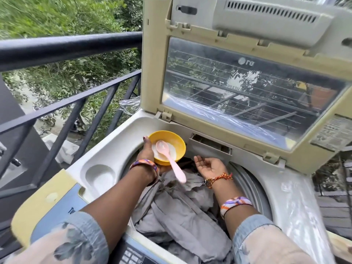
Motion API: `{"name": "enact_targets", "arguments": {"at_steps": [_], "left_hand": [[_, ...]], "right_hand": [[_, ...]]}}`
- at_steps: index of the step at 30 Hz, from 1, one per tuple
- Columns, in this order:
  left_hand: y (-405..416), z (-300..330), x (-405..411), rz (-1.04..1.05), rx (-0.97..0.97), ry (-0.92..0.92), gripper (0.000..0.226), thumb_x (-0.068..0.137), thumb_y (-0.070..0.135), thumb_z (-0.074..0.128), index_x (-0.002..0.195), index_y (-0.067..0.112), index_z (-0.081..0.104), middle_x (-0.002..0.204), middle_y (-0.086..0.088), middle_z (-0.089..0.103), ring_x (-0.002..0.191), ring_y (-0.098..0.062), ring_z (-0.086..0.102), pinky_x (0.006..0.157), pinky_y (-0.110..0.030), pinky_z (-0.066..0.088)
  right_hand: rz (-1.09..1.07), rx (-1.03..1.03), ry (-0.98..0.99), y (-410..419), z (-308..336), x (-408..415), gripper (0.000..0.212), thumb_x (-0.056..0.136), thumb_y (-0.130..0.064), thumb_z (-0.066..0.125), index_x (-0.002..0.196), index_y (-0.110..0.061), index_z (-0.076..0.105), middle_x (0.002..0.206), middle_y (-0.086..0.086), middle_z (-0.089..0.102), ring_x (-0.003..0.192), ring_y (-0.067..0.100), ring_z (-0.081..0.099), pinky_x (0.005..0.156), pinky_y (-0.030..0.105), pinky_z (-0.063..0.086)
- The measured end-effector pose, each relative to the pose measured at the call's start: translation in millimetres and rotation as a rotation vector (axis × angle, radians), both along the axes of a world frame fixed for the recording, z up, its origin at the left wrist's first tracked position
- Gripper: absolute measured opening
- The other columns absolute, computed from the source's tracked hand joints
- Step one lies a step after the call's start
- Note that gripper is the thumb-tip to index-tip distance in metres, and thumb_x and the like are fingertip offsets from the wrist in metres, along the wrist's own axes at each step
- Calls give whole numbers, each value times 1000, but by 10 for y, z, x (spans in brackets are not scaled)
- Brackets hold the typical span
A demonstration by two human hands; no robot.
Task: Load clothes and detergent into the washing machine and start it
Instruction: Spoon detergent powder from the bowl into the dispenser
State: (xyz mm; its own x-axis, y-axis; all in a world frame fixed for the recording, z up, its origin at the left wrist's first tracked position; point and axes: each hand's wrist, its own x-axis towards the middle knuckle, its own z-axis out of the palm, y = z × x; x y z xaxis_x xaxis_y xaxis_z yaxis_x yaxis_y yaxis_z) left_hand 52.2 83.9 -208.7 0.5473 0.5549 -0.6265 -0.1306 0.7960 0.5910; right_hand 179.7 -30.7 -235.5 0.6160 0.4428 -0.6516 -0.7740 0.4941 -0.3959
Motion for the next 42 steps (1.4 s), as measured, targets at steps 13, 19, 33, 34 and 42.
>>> {"name": "enact_targets", "arguments": {"at_steps": [13,19,33,34,42], "left_hand": [[42,-71,41,-16,-68,-73,74,85,65,39,140,16,34,138,-20,47,116,-42,52,90,-68,38],[19,-56,56,-12,-65,-92,61,93,52,35,137,10,36,137,-21,47,120,-44,49,94,-69,35],[-14,-50,42,56,45,-50,44,99,35,34,138,16,32,142,-19,41,123,-43,47,92,-69,39],[-26,-37,39,72,84,-40,41,100,32,32,138,18,31,142,-18,40,124,-43,46,92,-68,40],[-51,19,8,121,166,-50,39,101,28,31,138,19,30,141,-16,37,105,-33,46,88,-63,42]], "right_hand": [[23,-47,26,-76,30,-42,36,92,12,10,77,8,43,97,21,48,135,29,36,109,40,29],[14,-57,11,-108,73,-84,39,92,13,9,72,7,42,77,17,44,136,29,33,111,41,24],[508,-418,-174,-216,212,-335,28,99,-17,35,77,-4,48,77,12,55,62,27,62,34,31,50],[664,-453,-256,-241,279,-364,29,98,-29,39,79,-9,49,78,11,58,55,24,66,37,32,52],[1112,-553,-664,-197,729,-768,22,95,-29,49,83,-11,54,72,4,58,38,3,54,42,19,51]]}}
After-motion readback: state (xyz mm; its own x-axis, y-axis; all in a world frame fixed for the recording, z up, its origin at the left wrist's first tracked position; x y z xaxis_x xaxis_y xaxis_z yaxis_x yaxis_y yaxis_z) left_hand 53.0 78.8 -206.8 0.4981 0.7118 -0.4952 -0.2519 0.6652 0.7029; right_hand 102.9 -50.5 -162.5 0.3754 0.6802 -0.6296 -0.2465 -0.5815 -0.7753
